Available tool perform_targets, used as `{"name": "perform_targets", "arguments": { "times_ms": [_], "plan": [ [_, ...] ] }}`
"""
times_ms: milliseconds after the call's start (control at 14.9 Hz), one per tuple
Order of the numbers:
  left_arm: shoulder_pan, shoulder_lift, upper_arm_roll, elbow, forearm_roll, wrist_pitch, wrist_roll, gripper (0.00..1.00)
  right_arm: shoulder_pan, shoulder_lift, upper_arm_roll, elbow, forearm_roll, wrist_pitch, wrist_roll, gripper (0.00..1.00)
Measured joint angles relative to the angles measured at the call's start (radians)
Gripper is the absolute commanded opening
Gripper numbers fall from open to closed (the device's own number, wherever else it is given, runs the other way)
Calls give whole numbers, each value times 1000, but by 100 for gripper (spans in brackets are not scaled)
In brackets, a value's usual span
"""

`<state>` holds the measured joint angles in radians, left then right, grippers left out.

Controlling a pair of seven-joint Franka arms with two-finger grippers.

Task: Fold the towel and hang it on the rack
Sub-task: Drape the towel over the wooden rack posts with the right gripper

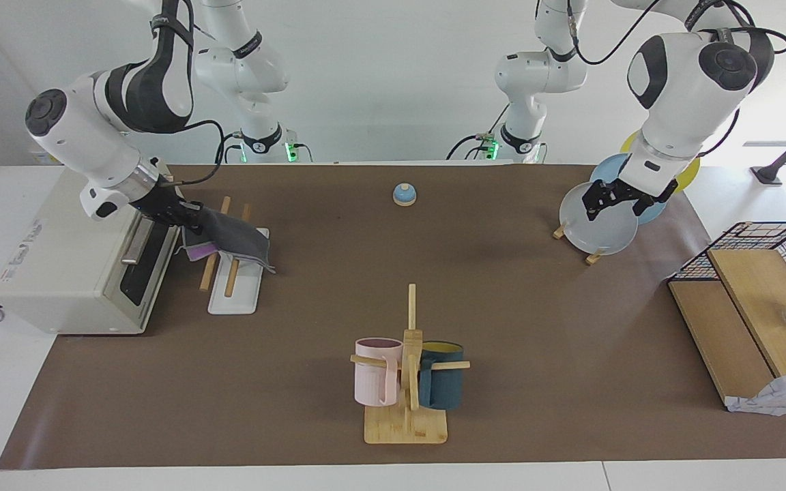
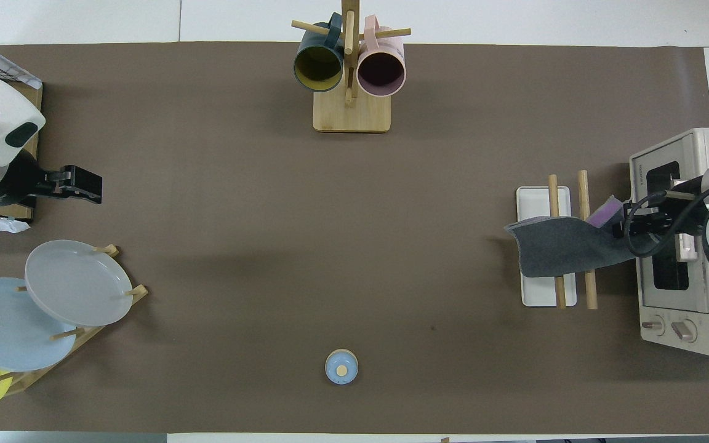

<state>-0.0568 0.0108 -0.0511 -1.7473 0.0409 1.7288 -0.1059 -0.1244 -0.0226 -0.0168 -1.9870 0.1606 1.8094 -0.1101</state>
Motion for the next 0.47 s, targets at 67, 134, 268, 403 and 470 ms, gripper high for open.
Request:
{"name": "perform_targets", "arguments": {
  "times_ms": [67,134,268,403,470],
  "plan": [
    [0,0,1,2,-4,25,0,100,0,-6,0,0,-28,1,-26,0],
    [0,0,3,7,-7,36,0,100,0,-9,0,0,-52,3,-50,0],
    [0,1,9,28,-9,41,1,100,0,-9,0,0,-74,14,-85,0],
    [-4,1,9,44,-10,39,4,100,0,-9,0,-1,-76,16,-100,0],
    [-9,1,9,49,-10,33,7,100,0,-9,0,-1,-76,16,-102,0]
  ]
}}
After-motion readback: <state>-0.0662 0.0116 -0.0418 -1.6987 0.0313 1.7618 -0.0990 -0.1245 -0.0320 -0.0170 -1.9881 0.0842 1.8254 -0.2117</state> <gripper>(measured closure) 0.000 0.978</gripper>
